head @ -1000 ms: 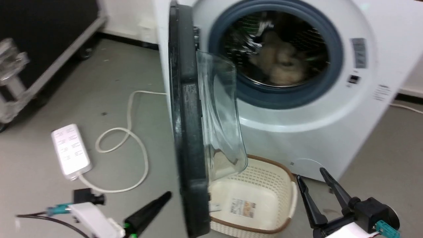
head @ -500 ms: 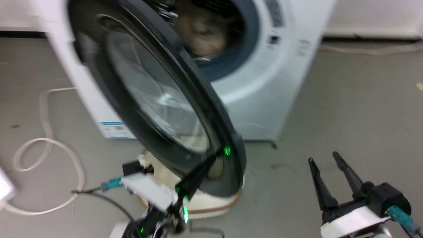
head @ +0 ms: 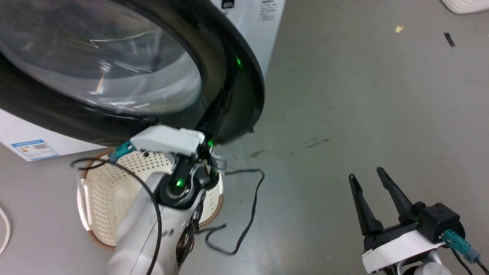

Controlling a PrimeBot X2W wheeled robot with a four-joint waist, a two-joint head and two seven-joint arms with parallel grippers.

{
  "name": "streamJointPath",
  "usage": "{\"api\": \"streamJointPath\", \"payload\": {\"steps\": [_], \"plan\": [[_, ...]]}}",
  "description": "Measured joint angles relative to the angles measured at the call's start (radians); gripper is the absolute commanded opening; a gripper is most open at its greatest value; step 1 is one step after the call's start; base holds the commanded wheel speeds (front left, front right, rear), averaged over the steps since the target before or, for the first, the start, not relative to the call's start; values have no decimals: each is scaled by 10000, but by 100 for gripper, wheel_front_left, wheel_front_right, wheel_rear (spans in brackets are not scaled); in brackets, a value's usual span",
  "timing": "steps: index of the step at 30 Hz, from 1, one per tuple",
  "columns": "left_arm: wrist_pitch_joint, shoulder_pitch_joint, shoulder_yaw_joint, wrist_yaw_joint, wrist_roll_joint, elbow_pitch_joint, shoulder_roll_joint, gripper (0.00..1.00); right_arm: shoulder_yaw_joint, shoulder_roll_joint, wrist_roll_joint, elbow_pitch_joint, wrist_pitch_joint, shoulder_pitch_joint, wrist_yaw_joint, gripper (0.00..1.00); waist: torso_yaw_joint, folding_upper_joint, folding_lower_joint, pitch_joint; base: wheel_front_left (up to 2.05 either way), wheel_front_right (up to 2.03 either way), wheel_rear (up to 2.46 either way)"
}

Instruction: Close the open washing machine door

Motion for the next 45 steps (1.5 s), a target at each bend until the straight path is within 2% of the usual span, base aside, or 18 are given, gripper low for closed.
{"api": "streamJointPath", "payload": {"steps": [6, 10, 11, 13, 19, 21, 22, 26, 29, 30, 31, 34, 36, 37, 39, 40, 41, 45], "plan": [[-341, -598, -688, -138, -245, 911, -15, 0, 12, 15, -10, -6, 0, 3, 0, 100, 237, 0, -2, -105, 0, 0, 0], [-368, -242, -1058, -169, 290, 591, 42, 0, -77, -15, -27, -61, 0, 32, 0, 100, 645, 0, -2, -402, 0, 0, 0], [-366, 12, -1160, -171, 485, 359, 84, 28, -119, -31, -44, -92, 0, 59, 0, 100, 764, 0, -4, -487, 0, 0, 0], [-451, 730, -1327, -171, 863, -140, 291, 100, -180, -75, -81, -165, -2, 161, 0, 100, 1033, 0, -3, -687, 0, 0, 0], [-1668, 2842, -1891, -171, 2940, -1687, 1705, 100, -272, -196, -138, -303, 0, 804, 0, 100, 1968, -1, -4, -1391, 0, 0, 0], [-2220, 3289, -1962, -171, 4092, -1762, 2278, 100, -301, -244, -157, -347, -2, 987, 0, 100, 2322, -1, -5, -1630, 0, 0, 0], [-2514, 3762, -1507, 142, 5772, -1904, 2778, 100, -249, -286, -201, -407, 0, 1192, 0, 100, 2868, -1, -4, -1952, 0, 0, 0], [-2537, 4453, 460, 957, 8681, -3032, 2541, 100, -127, -303, -215, -510, 0, 1294, 0, 100, 3532, -1, -4, -2307, 0, 0, 0], [-2535, 5193, 1275, 1266, 10840, -3979, 2151, 100, -17, -307, -234, -581, 0, 1300, 0, 100, 3924, -1, -5, -2508, 0, 0, 0], [-2535, 5576, 1432, 1350, 12353, -4437, 2092, 100, 81, -328, -286, -608, -2, 1316, 0, 100, 4133, -1, -5, -2607, 0, 0, 0], [-2535, 5576, 1432, 1350, 12353, -4437, 2092, 100, 81, -328, -286, -608, -2, 1316, 0, 100, 4133, -1, -5, -2607, 0, 0, 0], [-2535, 6051, 1664, 1557, 14199, -4730, 1916, 100, 224, -387, -284, -617, -2, 1354, 0, 100, 4422, -1, -4, -2696, 0, 0, 0], [-2535, 6147, 1622, 1580, 14596, -4696, 1933, 100, 240, -405, -284, -621, -2, 1354, 0, 100, 4473, -1, -4, -2691, 0, 0, 0], [-2535, 6263, 1461, 1601, 15336, -4529, 2023, 100, 259, -468, -282, -621, 0, 1354, 0, 100, 4557, -1, -4, -2656, 0, 0, 0], [-2535, 6323, 1434, 1632, 15467, -4487, 1960, 100, 224, -487, -282, -631, 0, 1352, 0, 100, 4602, -1, -3, -2628, 0, 0, 0], [-2535, 6373, 1440, 1730, 15651, -4497, 1779, 100, 253, -537, -284, -679, 0, 1338, 0, 60, 4675, -1, -4, -2520, 0, 0, 0], [-2535, 6373, 1440, 1730, 15651, -4497, 1779, 100, 253, -537, -284, -679, 0, 1338, 0, 0, 4675, -1, -4, -2520, 0, 0, 0], [-2535, 6362, 1425, 1776, 16092, -4543, 1517, 100, 796, -988, -276, -884, 71, 955, 0, 0, 4871, -1, -2, -2047, 0, 0, 0]]}}
